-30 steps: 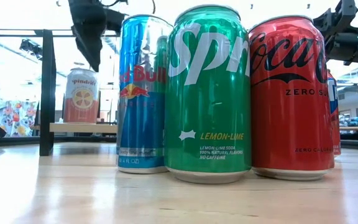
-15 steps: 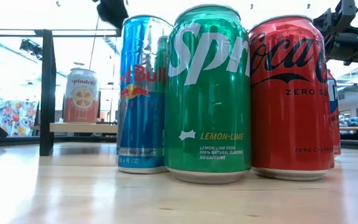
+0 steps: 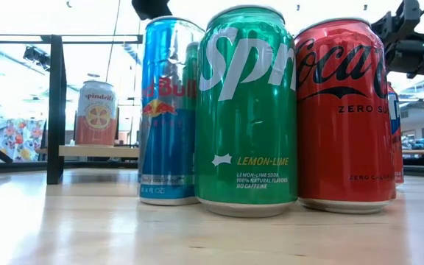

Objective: Place canned beverage on shelf
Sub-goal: Put the blue soda can on the shelf

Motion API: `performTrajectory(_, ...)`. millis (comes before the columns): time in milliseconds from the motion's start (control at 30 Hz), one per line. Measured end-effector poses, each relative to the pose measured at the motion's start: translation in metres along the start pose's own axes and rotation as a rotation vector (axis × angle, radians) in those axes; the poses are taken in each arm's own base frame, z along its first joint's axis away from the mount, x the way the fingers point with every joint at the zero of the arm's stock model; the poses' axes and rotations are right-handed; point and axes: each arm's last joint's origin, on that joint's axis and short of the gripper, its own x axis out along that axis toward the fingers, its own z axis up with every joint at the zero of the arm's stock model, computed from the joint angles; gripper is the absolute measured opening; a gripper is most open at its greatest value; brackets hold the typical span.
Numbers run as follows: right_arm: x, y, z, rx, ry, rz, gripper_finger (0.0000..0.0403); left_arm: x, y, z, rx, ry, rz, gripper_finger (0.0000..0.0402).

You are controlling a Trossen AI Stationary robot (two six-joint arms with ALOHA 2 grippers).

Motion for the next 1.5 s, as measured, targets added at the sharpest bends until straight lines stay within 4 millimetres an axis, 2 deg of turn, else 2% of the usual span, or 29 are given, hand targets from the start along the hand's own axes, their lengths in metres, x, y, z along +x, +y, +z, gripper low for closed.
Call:
performTrajectory(267, 0.0, 0.0, 0.0, 0.006, 0.003, -0.002, 0.0334, 0.038, -0.045, -0.009, 0.117, 0.162, -0.048, 0.038)
performTrajectory(400, 0.0, 0.0, -0.001, 0.006, 0.006, -0.004, 0.0334, 0.049, -0.064, -0.015, 0.16, 0.198, -0.069, 0.038)
performTrajectory(700, 0.001, -0.001, -0.002, 0.019, 0.018, -0.008, 0.0334, 0.065, -0.091, -0.029, 0.137, 0.289, -0.092, 0.038)
performTrajectory(800, 0.001, -0.001, -0.002, 0.02, 0.022, -0.01, 0.0334, 0.062, -0.094, -0.03, 0.103, 0.328, -0.081, 0.038)
performTrajectory(967, 0.002, -0.001, -0.002, 0.018, 0.023, -0.011, 0.0334, 0.059, -0.096, -0.015, 0.071, 0.313, -0.07, 0.038)
performTrajectory(1233, 0.003, -0.002, -0.003, 0.013, 0.026, -0.012, 0.0334, 0.068, -0.1, -0.005, 0.134, 0.43, -0.013, 0.038)
performTrajectory(1500, 0.003, -0.002, -0.003, 0.005, 0.026, -0.012, 0.0334, 0.062, -0.111, 0.011, 0.142, 0.374, -0.089, 0.038)
